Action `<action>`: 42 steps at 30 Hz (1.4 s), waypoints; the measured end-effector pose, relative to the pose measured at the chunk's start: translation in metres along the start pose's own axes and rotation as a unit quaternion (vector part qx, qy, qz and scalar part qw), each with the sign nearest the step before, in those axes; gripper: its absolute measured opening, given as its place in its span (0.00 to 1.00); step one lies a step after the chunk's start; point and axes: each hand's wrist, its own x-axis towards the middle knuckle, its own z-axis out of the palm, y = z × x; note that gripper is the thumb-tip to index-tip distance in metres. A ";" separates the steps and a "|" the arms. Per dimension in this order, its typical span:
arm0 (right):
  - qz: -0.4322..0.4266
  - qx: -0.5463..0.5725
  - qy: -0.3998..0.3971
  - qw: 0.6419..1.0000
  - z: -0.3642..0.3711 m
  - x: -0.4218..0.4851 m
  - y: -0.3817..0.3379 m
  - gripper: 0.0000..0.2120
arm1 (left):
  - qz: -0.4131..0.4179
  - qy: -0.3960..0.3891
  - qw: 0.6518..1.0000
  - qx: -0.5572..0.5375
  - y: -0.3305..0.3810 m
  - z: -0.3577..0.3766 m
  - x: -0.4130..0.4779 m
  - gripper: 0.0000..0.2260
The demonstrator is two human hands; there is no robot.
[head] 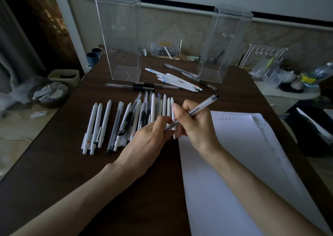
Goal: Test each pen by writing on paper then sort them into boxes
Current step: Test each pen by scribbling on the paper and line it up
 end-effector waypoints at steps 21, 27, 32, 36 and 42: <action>-0.014 -0.485 -0.122 0.866 0.048 0.155 0.057 0.08 | -0.347 0.071 0.917 0.187 -0.064 -0.049 -0.004 0.11; -0.032 -0.490 -0.054 0.870 0.033 0.140 0.037 0.07 | -0.323 0.069 0.924 0.195 -0.064 -0.051 -0.003 0.13; -0.008 -0.304 -0.008 0.952 -0.009 0.076 0.000 0.04 | -0.169 0.104 0.974 0.109 -0.036 -0.043 0.008 0.17; 0.049 -0.196 -0.058 0.978 -0.041 0.025 -0.014 0.07 | -0.146 0.047 0.988 -0.036 -0.013 -0.023 0.016 0.23; -0.092 -0.410 -0.052 0.906 -0.067 -0.004 0.003 0.06 | -0.072 -0.004 0.987 -0.145 0.008 0.001 0.021 0.17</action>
